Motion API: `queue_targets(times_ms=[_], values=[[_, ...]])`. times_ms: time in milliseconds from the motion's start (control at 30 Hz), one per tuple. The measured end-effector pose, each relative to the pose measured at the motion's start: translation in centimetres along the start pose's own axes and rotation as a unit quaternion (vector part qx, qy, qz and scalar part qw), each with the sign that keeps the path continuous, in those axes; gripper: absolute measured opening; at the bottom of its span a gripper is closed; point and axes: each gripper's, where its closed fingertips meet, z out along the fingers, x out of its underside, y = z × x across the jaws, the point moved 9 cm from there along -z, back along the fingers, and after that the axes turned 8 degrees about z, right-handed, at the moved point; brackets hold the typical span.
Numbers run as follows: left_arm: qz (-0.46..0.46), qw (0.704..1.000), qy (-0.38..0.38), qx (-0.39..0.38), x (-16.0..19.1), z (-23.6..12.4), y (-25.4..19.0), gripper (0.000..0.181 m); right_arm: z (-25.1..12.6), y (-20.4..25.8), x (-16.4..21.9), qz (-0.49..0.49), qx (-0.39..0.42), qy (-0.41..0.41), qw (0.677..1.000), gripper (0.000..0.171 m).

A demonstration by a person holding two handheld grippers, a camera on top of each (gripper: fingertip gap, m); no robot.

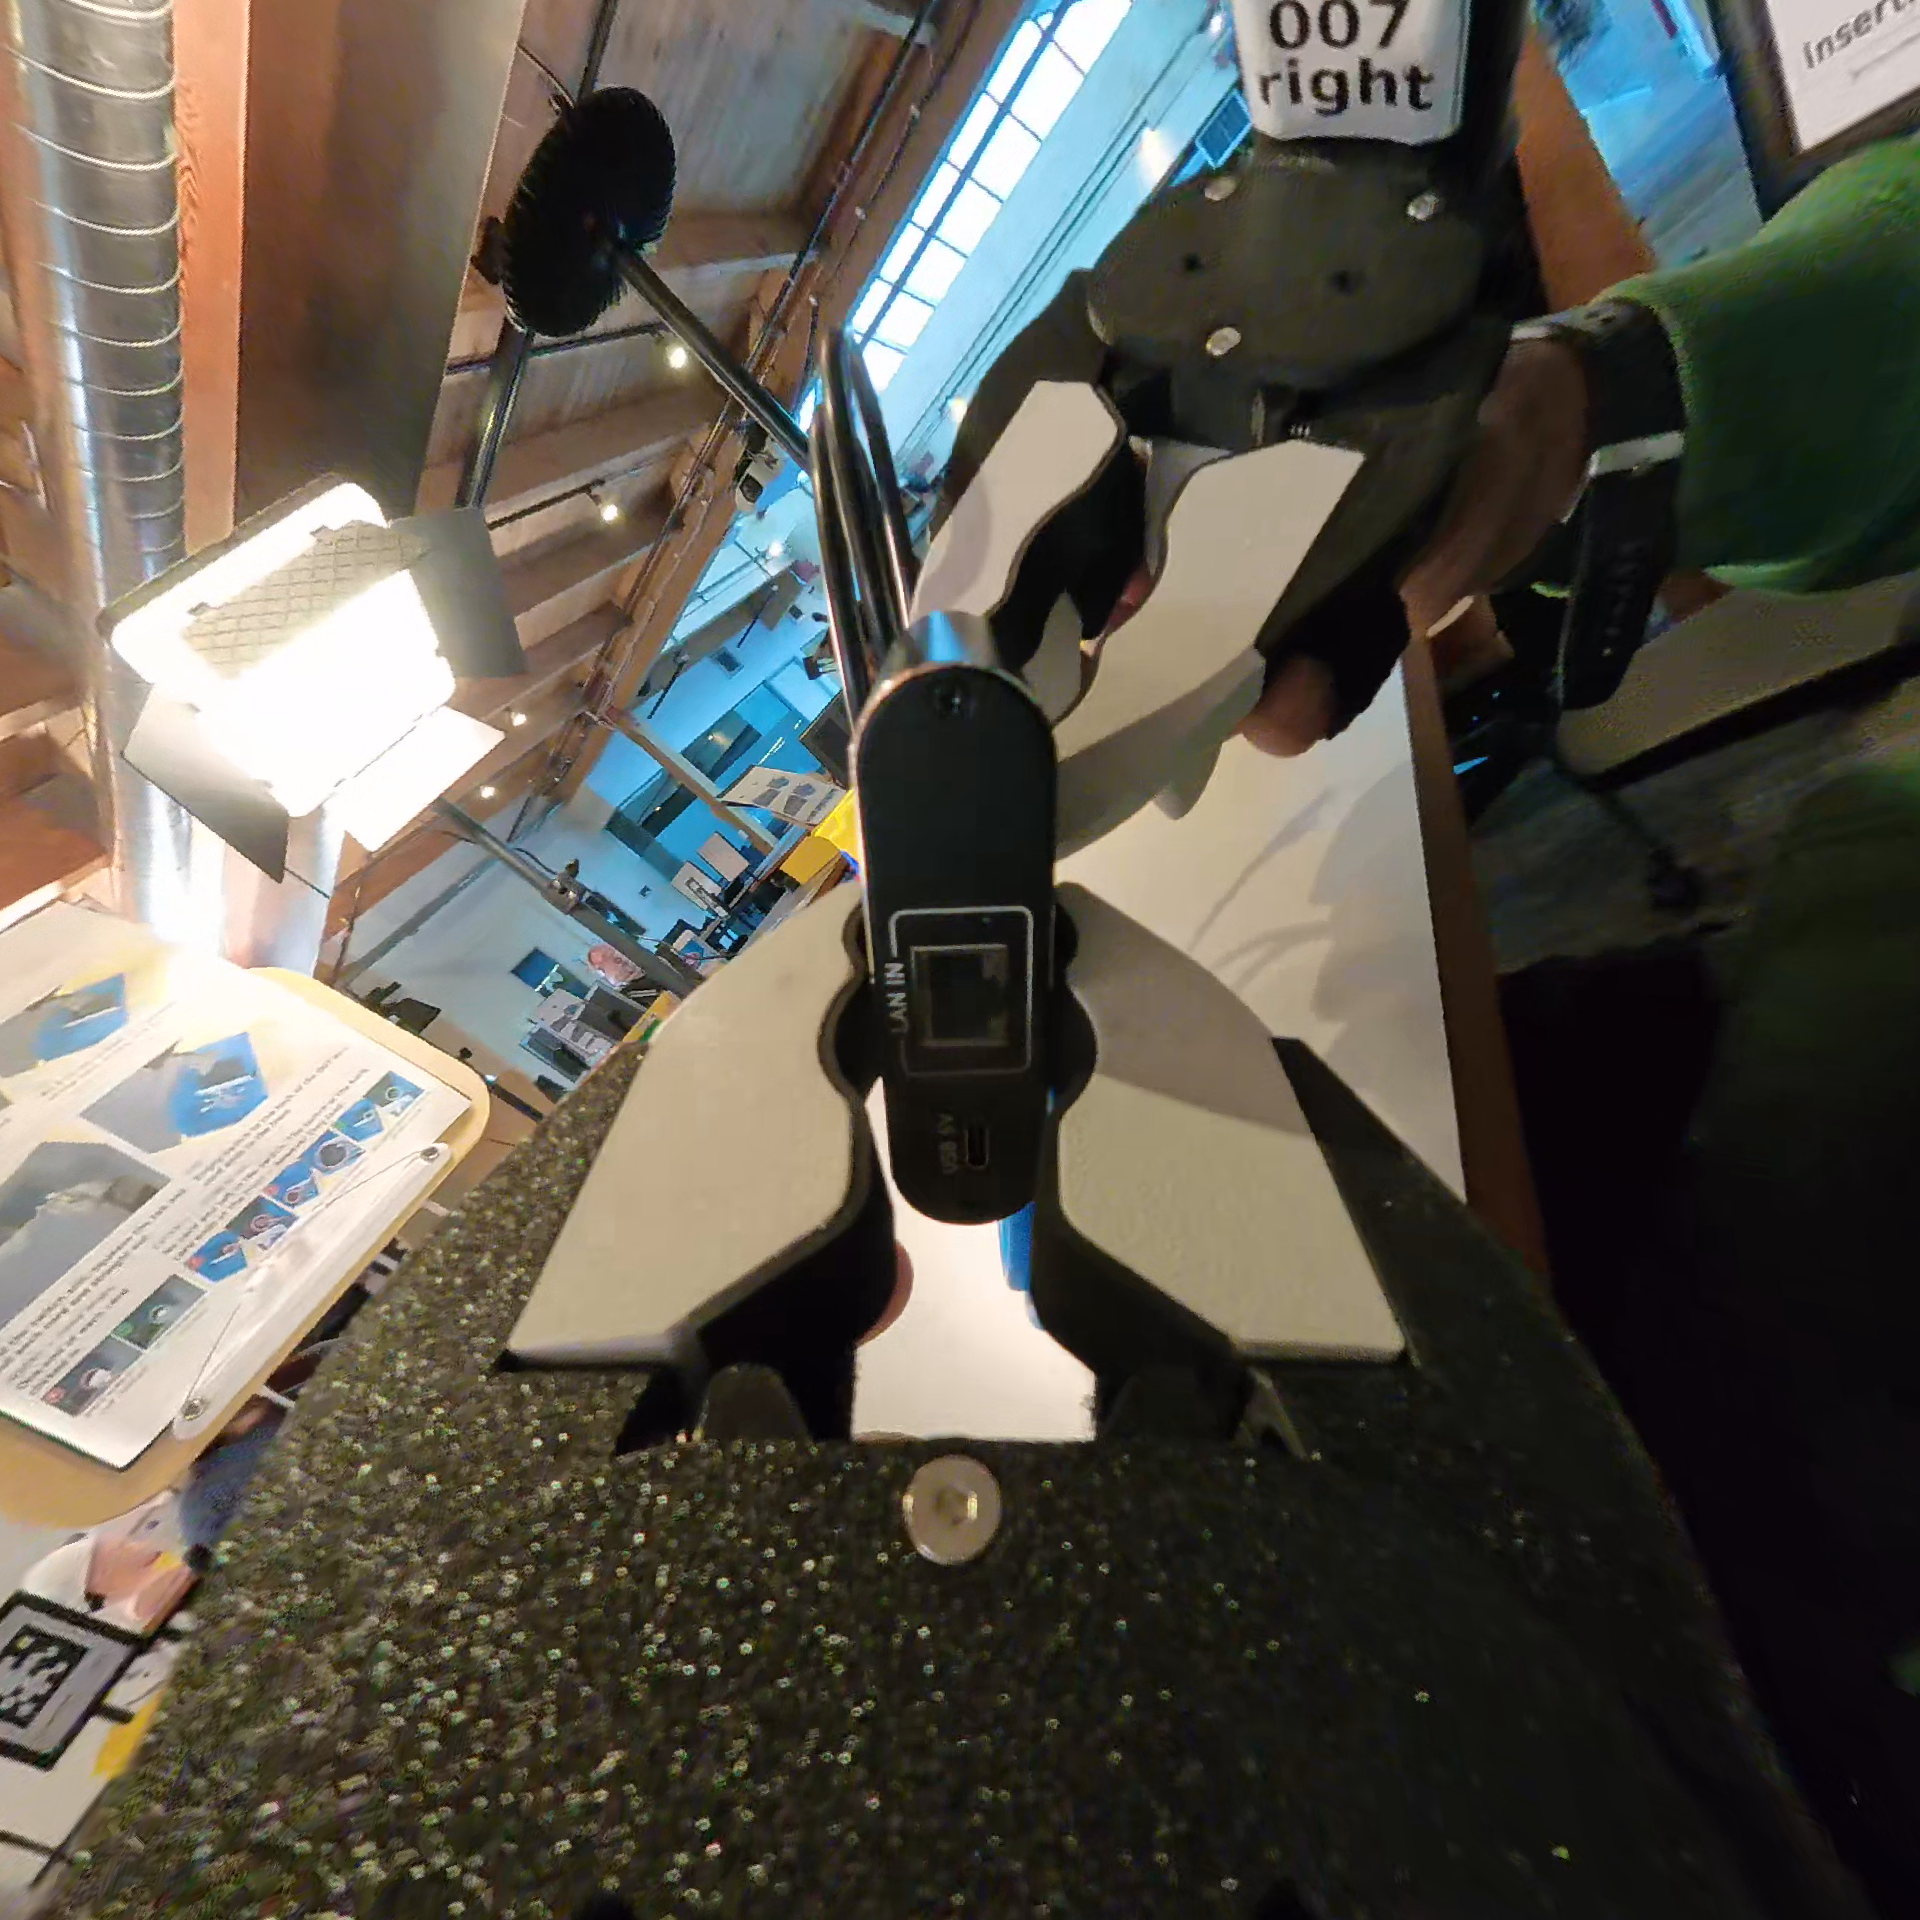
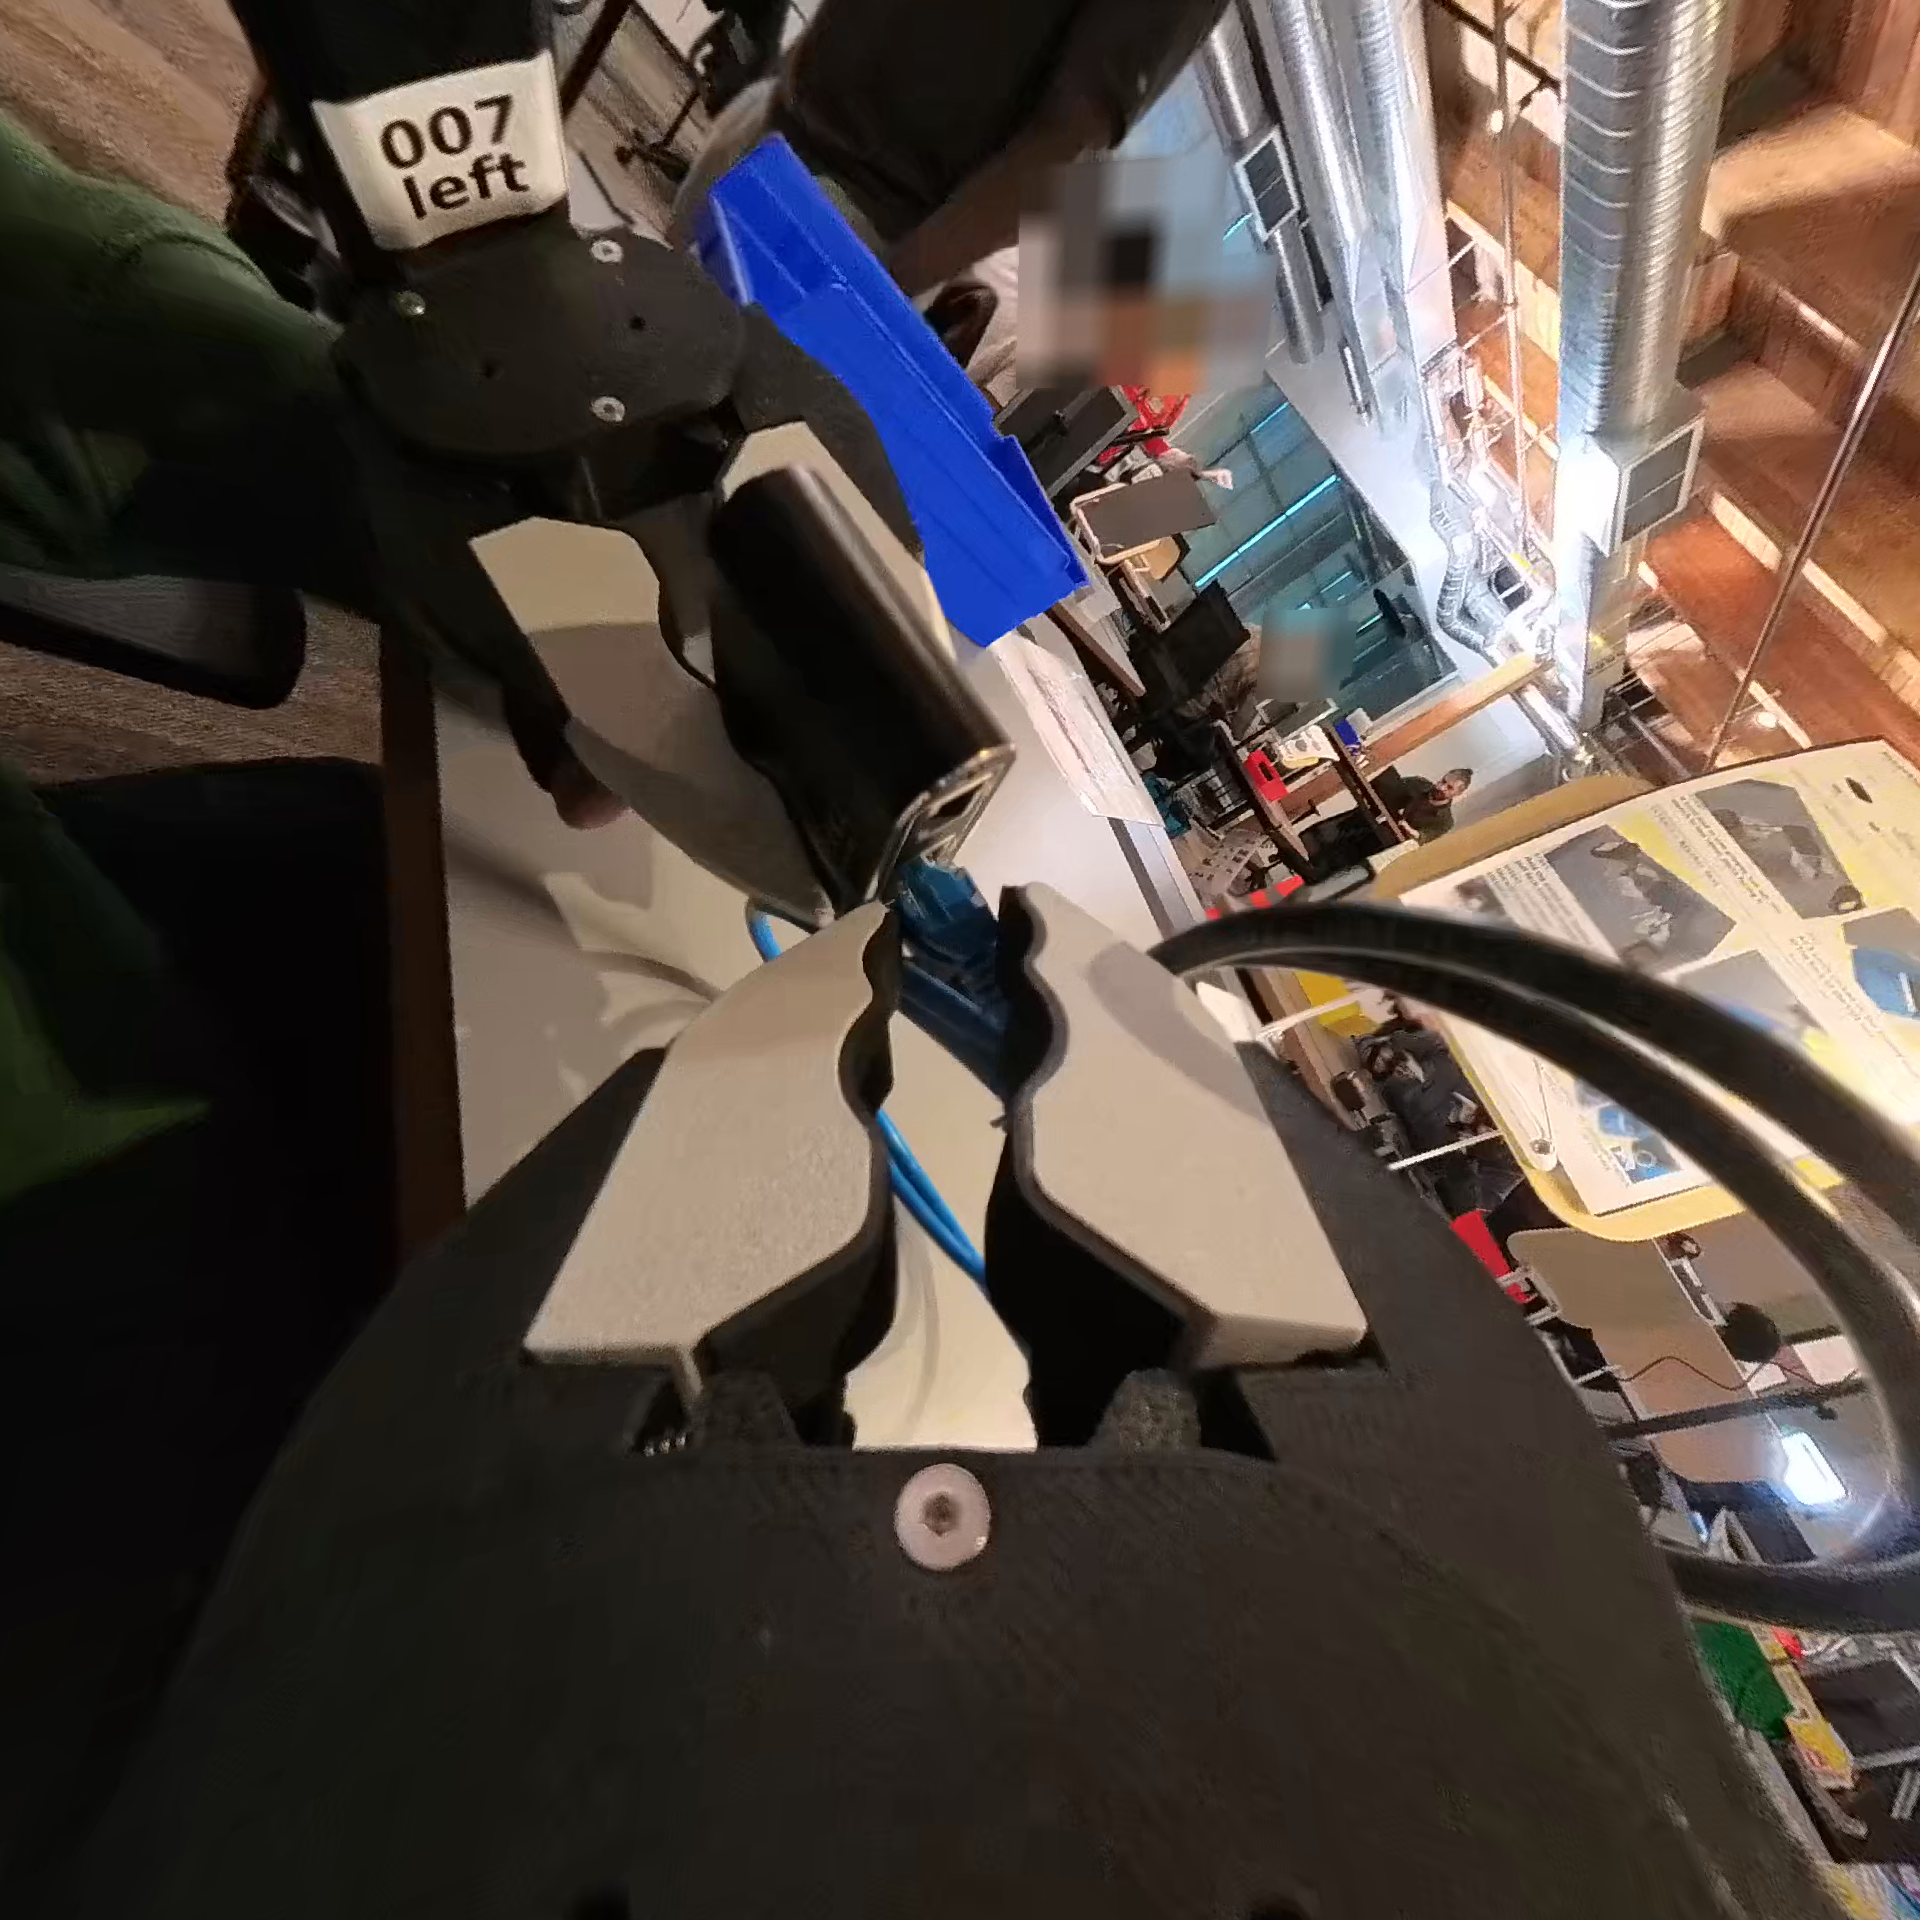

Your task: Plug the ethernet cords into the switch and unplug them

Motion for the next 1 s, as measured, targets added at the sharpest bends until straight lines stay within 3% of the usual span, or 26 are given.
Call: queue_targets(times_ms=[433,500,567,600,800,900,1000], values=[[0.068,0.996,0.034,-0.052,-0.2,0.0,-0.4,0.028,0.4,0.0,-0.5,0.042,0.065,0.030,0.997,0.016],[0.111,0.994,0.021,-0.002,-0.4,0.0,-1.5,0.028,-0.6,-1.8,-0.4,0.060,0.144,0.011,0.988,0.016],[0.143,0.987,0.062,0.026,-0.3,0.7,-2.7,0.028,-2.1,-4.1,-0.3,0.085,0.135,0.009,0.987,0.016],[0.136,0.988,0.070,0.017,-0.4,0.9,-2.7,0.028,-2.7,-4.6,-0.2,0.072,0.102,0.020,0.992,0.017],[-0.009,0.990,0.093,-0.102,1.1,-0.2,1.4,0.027,-6.7,-8.6,1.6,0.090,0.141,0.022,0.986,0.016],[-0.073,0.979,0.114,-0.156,2.3,-0.9,3.0,0.027,-8.2,-10.8,4.4,0.118,0.207,0.037,0.970,0.016],[-0.101,0.973,0.125,-0.164,3.0,-1.1,3.4,0.027,-7.7,-11.5,8.0,0.178,0.175,0.082,0.965,0.016]])
